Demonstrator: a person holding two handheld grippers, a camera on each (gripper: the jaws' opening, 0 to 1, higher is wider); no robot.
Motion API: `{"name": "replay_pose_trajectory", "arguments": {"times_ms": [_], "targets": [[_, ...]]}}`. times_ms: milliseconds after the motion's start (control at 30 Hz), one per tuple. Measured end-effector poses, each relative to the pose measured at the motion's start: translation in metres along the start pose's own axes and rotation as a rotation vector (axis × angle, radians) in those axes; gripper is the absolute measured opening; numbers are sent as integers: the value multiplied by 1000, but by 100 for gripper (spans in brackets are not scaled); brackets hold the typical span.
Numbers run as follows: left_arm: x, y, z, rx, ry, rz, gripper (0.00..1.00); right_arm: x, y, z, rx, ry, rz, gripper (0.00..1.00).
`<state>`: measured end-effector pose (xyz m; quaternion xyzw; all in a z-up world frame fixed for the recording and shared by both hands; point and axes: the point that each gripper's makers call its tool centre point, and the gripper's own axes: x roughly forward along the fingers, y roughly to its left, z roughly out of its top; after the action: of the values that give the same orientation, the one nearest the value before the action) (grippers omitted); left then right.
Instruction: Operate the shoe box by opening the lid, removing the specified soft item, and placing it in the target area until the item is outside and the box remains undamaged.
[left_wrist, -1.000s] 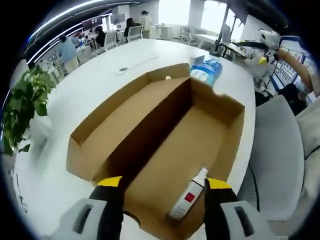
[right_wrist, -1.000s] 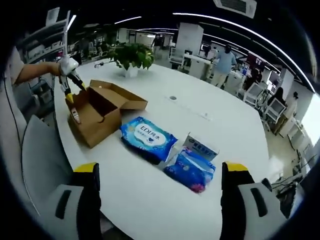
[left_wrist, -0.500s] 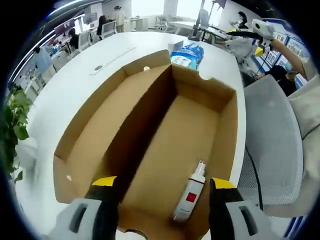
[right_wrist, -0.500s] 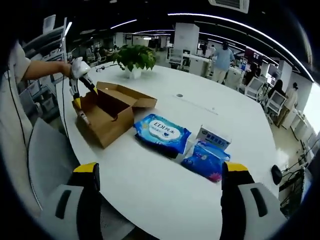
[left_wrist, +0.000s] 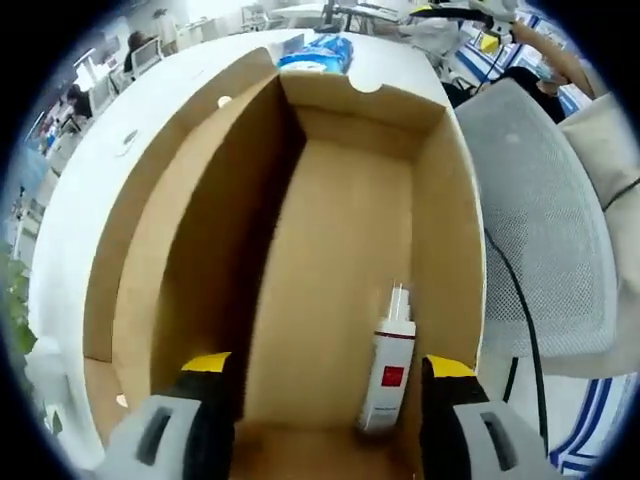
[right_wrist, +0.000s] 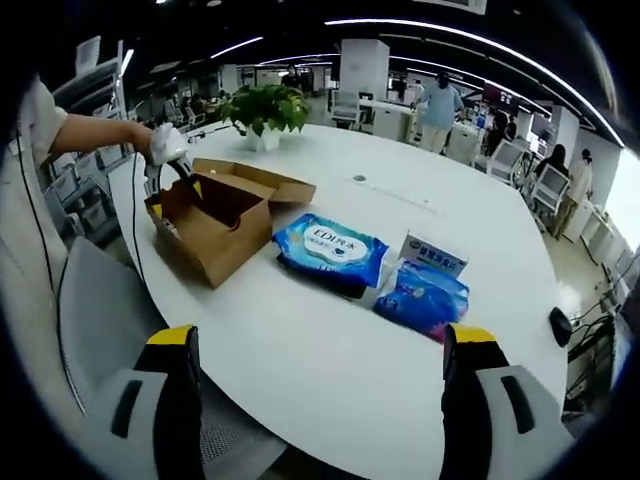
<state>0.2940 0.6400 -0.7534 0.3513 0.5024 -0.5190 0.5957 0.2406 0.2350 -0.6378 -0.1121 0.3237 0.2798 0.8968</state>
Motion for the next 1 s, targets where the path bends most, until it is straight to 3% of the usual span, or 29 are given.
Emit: {"name": "replay_pose_trajectory", "arguments": {"times_ms": [233, 533, 633, 700, 867, 1000], "targets": [[13, -1, -4, 49, 35, -17, 75, 0, -2, -3, 21, -2, -11, 96], [25, -4, -6, 81, 30, 3, 70, 1, 0, -6, 33, 1, -8, 96], [26, -6, -7, 90, 27, 1, 64, 3, 3, -5, 34, -3, -4, 96], [28, -12, -9, 66, 32, -22, 54, 4, 5, -5, 37, -4, 0, 96], [28, -9, -8, 53, 11, 5, 39, 9, 7, -7, 40, -1, 6, 96], [28, -8, -9, 66, 2, 29, 35, 11, 9, -7, 39, 0, 13, 96]]}}
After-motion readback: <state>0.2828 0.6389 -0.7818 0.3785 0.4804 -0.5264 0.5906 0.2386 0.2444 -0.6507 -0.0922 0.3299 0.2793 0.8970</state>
